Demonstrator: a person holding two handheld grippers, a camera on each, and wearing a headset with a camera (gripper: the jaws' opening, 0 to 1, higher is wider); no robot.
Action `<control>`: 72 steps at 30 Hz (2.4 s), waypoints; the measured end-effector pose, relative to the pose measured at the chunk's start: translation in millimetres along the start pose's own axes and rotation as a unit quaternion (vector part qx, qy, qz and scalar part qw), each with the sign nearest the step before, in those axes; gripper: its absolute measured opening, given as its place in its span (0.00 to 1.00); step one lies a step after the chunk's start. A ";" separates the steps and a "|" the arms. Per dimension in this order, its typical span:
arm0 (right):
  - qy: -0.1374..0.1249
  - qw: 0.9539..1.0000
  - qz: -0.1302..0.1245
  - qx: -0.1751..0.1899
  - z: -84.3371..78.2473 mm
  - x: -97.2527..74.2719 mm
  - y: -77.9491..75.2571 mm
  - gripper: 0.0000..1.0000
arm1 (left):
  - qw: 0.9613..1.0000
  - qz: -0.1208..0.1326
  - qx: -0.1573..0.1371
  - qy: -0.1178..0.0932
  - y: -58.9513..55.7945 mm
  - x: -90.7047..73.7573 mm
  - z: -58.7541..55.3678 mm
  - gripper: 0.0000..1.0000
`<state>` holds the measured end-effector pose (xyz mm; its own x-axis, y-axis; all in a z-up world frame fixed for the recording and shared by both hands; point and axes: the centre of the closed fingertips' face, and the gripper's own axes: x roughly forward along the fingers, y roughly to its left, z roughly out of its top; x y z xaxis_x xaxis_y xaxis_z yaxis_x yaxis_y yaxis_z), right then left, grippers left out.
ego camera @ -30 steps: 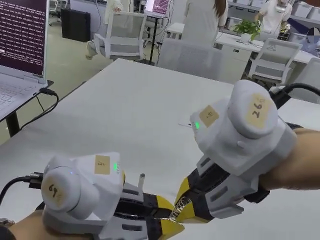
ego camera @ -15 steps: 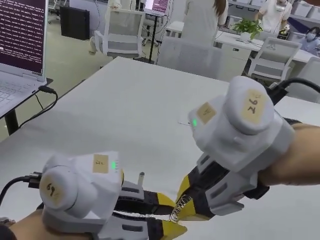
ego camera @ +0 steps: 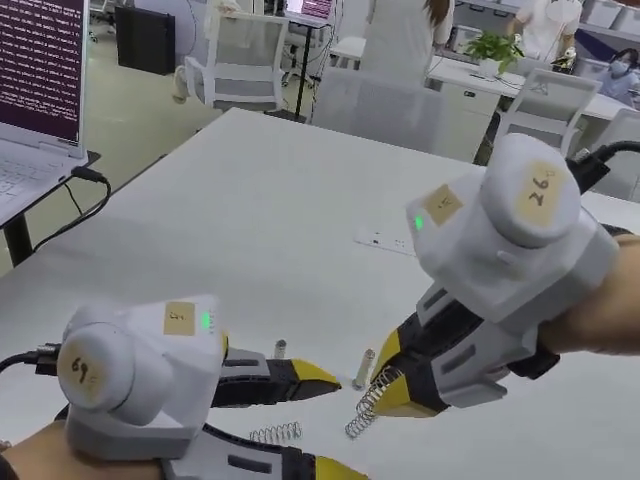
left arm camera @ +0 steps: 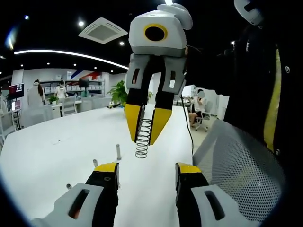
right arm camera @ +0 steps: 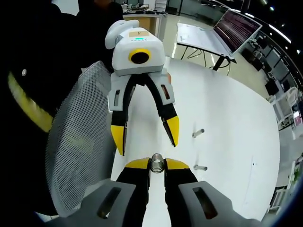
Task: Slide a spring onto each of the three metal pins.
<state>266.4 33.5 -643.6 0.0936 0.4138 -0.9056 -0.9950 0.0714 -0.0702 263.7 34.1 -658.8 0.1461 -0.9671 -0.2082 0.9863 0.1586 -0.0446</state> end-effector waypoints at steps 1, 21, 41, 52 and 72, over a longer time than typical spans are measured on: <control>-0.001 1.000 -0.002 0.002 -0.8 -1.2 -1.0 0.08 | 1.000 0.000 -0.004 -0.001 -0.1 -0.5 0.4 0.51; -0.009 0.998 -0.042 0.041 -25.7 -22.5 -23.7 0.08 | 0.998 0.059 -0.024 -0.024 19.5 -27.2 2.9 0.75; 0.015 0.989 -0.088 0.116 -89.4 -39.3 -73.4 0.08 | 0.990 0.139 -0.030 -0.023 45.5 -48.1 -13.2 0.77; 0.066 0.987 -0.071 0.129 -125.5 -14.1 -91.3 0.08 | 0.987 0.154 -0.033 -0.018 49.0 -54.2 -16.8 0.76; 0.081 0.983 -0.063 0.151 -154.0 13.4 -105.3 0.08 | 0.987 0.155 -0.038 -0.012 49.9 -54.9 -21.0 0.75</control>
<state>366.9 -108.2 -712.8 0.1848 0.2363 -0.9539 -0.9175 0.3894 -0.0813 303.3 99.3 -670.2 0.4421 -0.8745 -0.1994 0.8858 0.4606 -0.0561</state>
